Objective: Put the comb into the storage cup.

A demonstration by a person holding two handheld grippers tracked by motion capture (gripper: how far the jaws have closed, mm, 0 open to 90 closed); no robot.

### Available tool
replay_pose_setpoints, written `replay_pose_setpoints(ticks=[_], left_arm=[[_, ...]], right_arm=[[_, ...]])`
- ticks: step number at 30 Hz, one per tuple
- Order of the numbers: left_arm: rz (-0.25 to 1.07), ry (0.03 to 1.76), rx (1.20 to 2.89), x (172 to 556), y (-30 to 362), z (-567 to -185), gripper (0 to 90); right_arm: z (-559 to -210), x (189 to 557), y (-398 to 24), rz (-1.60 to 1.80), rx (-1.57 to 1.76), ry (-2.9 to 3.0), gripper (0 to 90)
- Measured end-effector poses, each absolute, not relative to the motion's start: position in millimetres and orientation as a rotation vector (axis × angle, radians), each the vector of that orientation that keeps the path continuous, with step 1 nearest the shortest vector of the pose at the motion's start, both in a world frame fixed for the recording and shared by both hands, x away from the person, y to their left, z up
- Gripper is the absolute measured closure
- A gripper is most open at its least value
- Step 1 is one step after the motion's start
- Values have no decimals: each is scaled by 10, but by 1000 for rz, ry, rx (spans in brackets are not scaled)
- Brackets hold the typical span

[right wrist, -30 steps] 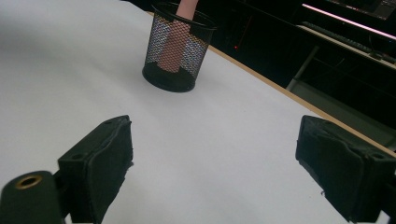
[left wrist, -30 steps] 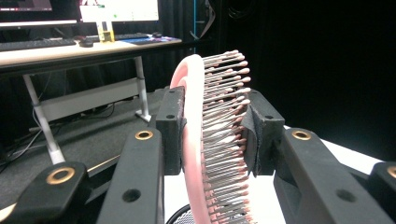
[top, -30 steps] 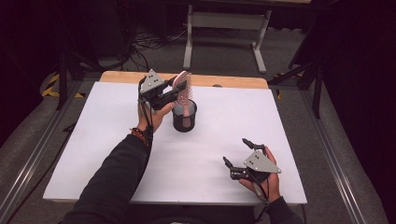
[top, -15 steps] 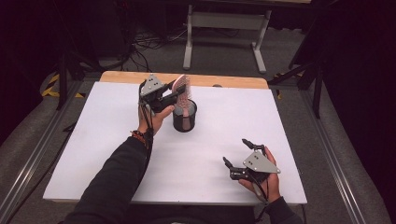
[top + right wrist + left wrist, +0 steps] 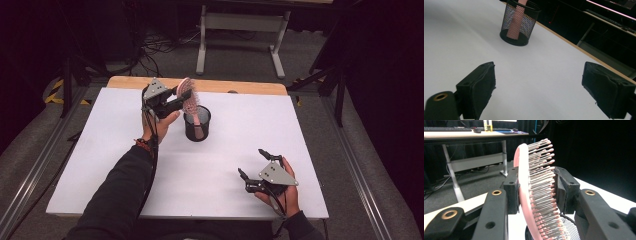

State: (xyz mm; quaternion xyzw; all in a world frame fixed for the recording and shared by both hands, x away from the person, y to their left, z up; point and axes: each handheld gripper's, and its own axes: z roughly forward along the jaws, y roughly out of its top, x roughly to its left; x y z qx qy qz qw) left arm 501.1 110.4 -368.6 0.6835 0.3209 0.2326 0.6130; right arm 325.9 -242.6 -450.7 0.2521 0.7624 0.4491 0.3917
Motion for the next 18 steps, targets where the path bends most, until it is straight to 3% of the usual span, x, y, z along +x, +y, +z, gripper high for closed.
replay_pose_setpoints(ticks=[18], left_arm=[[542,805,1569,5095,1203,-3759,562]], right_arm=[[-4513,3267,-2434,1144,646,1941,123]])
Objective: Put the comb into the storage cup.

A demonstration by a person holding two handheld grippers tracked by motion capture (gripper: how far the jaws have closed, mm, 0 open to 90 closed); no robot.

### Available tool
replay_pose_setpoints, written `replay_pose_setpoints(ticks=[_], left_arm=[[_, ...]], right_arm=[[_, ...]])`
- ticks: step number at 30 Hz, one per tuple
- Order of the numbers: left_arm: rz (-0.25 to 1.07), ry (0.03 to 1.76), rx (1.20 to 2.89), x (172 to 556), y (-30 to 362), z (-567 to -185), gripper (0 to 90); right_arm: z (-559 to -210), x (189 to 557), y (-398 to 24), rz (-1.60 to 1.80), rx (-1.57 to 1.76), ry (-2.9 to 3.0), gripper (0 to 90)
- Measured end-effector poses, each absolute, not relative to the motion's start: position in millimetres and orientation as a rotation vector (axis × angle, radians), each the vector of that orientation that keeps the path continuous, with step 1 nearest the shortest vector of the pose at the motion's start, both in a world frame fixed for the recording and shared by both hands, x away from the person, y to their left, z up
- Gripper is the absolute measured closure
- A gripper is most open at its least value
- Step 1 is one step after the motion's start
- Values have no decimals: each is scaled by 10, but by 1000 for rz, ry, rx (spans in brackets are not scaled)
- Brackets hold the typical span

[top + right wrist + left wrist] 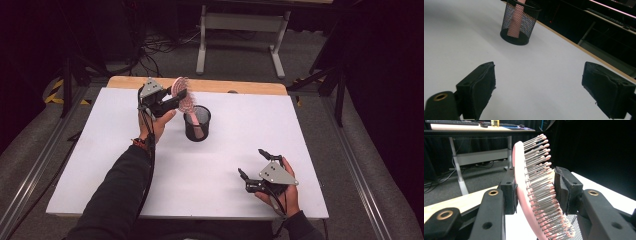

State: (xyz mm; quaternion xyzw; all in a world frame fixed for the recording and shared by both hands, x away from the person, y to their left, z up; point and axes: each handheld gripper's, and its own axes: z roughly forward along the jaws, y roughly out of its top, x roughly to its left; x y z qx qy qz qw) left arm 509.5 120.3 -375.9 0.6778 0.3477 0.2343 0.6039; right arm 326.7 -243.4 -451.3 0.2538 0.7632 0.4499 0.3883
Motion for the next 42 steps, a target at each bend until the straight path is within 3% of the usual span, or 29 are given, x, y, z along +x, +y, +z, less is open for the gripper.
replay_pose_setpoints(ticks=[22,42], left_arm=[[516,838,1584,5153,1313,-3806,538],[639,816,1584,5079,1410,-3655,501]], right_arm=[[-4516,3267,-2428,1141,643,1949,124],[-4507,3258,-2426,1135,637,1946,141]])
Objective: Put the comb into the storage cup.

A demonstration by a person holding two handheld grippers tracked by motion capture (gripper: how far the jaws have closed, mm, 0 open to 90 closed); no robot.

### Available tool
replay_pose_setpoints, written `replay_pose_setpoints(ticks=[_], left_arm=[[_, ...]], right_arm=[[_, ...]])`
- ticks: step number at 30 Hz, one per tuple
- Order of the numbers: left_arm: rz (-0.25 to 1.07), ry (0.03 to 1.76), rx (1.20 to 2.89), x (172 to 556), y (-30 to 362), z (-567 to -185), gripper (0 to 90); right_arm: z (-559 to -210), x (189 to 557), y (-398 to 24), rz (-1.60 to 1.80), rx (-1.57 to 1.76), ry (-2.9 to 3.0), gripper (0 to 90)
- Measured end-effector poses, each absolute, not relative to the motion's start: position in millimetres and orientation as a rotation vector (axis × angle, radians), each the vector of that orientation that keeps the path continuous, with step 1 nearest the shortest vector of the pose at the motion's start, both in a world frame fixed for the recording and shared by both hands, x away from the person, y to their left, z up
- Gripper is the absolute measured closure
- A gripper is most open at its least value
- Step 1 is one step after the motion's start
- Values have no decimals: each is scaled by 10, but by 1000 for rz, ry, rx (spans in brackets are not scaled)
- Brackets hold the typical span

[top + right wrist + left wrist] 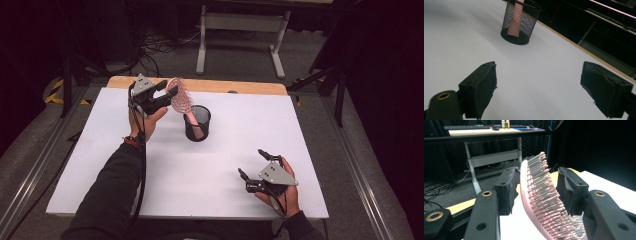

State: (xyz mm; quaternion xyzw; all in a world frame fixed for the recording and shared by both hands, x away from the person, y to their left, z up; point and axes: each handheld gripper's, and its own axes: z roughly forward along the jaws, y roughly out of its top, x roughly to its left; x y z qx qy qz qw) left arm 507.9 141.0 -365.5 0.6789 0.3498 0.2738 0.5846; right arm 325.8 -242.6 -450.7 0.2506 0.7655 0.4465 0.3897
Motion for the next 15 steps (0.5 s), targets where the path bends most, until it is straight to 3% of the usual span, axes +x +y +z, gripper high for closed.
replay_pose_setpoints(ticks=[15], left_arm=[[677,786,1622,5028,1385,-3572,425]], right_arm=[[-4506,3247,-2411,1131,631,1946,140]])
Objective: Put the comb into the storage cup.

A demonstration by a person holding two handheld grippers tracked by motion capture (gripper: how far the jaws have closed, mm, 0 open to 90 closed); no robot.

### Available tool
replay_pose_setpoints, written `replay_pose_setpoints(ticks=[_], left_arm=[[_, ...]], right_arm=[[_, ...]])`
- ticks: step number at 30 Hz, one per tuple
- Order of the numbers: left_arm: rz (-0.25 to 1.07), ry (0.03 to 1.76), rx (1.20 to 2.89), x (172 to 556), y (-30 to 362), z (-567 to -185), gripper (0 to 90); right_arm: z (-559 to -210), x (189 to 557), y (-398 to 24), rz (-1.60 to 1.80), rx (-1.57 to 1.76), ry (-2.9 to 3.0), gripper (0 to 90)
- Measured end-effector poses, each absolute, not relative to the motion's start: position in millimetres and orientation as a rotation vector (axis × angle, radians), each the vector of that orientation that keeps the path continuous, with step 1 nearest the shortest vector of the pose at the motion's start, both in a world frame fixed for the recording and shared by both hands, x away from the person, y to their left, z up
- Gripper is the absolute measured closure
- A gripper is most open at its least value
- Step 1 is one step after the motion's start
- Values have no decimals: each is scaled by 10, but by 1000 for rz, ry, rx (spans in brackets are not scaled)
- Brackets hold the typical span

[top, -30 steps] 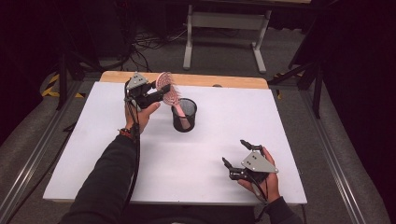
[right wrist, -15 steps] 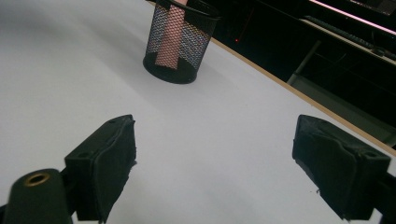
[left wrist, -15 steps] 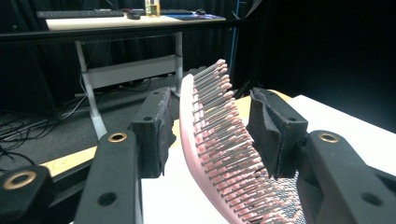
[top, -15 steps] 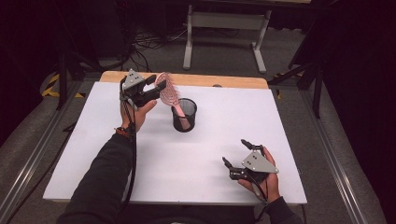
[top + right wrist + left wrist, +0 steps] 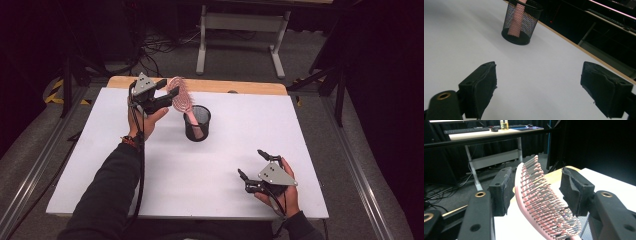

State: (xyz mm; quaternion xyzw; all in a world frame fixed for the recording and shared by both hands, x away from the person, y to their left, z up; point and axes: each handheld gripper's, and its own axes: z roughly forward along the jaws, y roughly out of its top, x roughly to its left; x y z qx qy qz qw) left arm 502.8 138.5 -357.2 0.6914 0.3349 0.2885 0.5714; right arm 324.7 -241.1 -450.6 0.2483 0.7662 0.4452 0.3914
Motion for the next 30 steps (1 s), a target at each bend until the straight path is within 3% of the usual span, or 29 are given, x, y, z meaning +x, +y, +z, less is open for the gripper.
replay_pose_setpoints(ticks=[3,11,30], left_arm=[[682,790,1615,5016,1398,-3562,359],[668,761,1631,4993,1430,-3544,309],[715,703,1699,4911,1360,-3555,76]], right_arm=[[-4500,3252,-2428,1131,646,1929,138],[-4504,3251,-2420,1130,640,1936,137],[-4501,3250,-2420,1133,639,1932,126]])
